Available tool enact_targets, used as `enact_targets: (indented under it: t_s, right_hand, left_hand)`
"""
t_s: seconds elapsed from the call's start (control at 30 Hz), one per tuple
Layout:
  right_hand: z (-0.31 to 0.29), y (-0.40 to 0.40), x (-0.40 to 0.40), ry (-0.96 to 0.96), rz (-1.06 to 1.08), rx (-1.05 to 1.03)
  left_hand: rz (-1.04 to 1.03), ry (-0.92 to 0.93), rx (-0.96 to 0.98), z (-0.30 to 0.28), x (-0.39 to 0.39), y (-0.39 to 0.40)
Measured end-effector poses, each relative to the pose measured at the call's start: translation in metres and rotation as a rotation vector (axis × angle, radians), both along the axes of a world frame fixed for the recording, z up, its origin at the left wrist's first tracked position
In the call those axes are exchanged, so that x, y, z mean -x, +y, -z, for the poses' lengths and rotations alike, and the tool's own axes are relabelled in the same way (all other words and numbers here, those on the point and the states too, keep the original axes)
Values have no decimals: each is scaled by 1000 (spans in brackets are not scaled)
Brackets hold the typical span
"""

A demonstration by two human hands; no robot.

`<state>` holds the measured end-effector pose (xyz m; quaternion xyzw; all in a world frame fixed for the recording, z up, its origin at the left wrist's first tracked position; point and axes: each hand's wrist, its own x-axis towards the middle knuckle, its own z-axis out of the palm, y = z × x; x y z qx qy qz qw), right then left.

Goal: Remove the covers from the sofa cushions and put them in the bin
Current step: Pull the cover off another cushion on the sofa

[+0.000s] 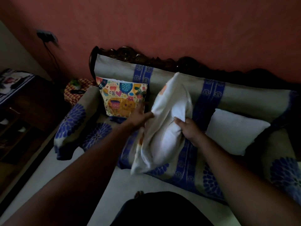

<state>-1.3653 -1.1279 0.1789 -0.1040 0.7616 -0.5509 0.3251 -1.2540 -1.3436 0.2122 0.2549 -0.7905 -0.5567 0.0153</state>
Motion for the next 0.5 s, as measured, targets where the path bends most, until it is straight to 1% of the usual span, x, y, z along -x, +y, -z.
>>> enact_targets:
  t_s: [0.07, 0.13, 0.17, 0.27, 0.33, 0.37, 0.43, 0.5]
  right_hand:
    - [-5, -3, -8, 13, -163, -32]
    - [-7, -4, -14, 123, -286, -94]
    - [-8, -3, -15, 187, -323, -117]
    - [-10, 8, -14, 324, -437, -107]
    - [-10, 13, -15, 444, -549, -151]
    - [-12, 15, -18, 456, -585, -156]
    - [-14, 17, -21, 427, -616, -131]
    - [-17, 20, -19, 416, -600, -119]
  left_hand:
    - [-36, 56, -40, -3, 14, 15]
    - [-156, 107, -111, -9, 20, 27]
    - [-229, 121, -103, -10, 20, 29]
    - [-429, 198, 9, -9, 18, 21]
    - [-414, 213, 74, -7, 18, 10]
    - [-384, 190, 95, -11, 16, 7]
    - [-344, 221, 39, -10, 19, 1]
    - [-354, 223, 4, -19, 19, 4]
